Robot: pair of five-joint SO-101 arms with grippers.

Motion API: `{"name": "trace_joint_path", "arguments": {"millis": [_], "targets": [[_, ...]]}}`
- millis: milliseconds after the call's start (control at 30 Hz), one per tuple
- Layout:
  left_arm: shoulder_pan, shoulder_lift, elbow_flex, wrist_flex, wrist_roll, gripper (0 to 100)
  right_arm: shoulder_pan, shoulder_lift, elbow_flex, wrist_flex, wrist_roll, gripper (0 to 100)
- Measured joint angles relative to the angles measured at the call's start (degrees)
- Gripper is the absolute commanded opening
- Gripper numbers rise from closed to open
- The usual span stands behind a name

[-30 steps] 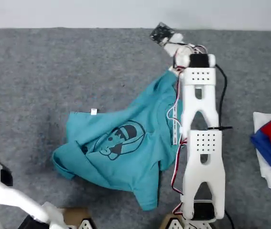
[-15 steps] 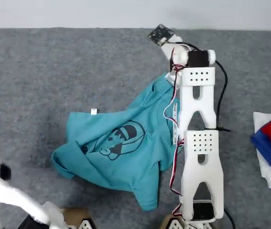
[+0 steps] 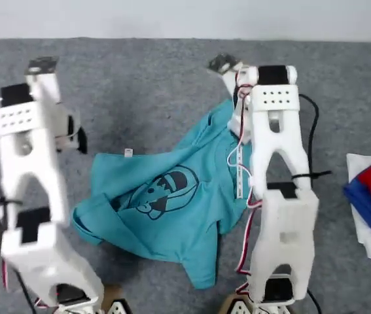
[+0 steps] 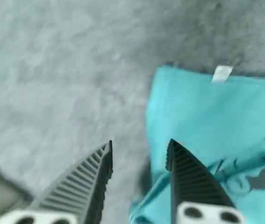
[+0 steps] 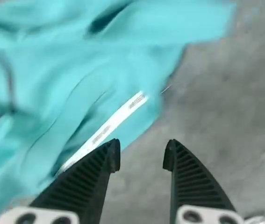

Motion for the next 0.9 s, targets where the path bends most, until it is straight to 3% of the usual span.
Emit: {"name": "trace_joint_path", "arguments": {"millis": [200,333,500,700,900], "targets": [[5.9,17.4,-11.3,0.0,-3.7,18,0.3,-14.6,24.7,0.0,0.0,17.3],[7.6,27.5,-17.6,0.0,-5.5,18,0.2,-22.2,33.8,0.0,0.0,17.3],[7.7,34.2,-22.4,0.1,-6.4,17,0.2,-29.3,35.9,0.0,0.0,17.0],[9.4,35.5,-22.1,0.1,-12.7,1,0.1,-32.4,36.0,0.0,0.0,16.9],[12.4,36.0,-22.1,0.2,-17.2,1,0.2,-32.4,36.4,0.0,-0.1,16.9]]}}
